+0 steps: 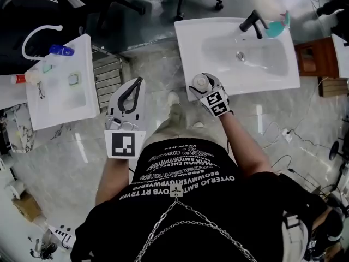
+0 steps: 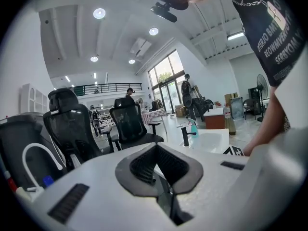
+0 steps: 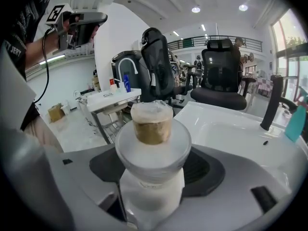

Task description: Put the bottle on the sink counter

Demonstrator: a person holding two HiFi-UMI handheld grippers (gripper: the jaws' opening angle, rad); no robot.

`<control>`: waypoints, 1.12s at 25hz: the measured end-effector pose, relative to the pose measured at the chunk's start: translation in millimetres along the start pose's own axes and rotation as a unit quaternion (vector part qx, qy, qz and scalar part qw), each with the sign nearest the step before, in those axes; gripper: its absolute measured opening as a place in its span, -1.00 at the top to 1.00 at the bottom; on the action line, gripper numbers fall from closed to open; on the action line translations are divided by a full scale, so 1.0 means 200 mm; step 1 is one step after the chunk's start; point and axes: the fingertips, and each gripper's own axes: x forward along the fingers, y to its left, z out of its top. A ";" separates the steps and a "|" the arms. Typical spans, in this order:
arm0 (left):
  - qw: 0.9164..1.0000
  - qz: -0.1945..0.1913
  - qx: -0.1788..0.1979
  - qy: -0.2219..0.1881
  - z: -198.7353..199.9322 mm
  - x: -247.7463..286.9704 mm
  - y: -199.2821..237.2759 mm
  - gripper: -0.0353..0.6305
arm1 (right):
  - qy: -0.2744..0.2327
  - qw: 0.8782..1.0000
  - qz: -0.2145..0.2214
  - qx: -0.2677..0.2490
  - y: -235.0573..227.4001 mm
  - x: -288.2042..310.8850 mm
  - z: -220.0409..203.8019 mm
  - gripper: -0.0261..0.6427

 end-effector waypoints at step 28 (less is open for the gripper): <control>0.999 0.023 0.001 -0.028 0.13 -0.13 -0.15 0.88 | -0.013 0.999 0.021 -0.029 0.06 -0.28 -0.08 -0.22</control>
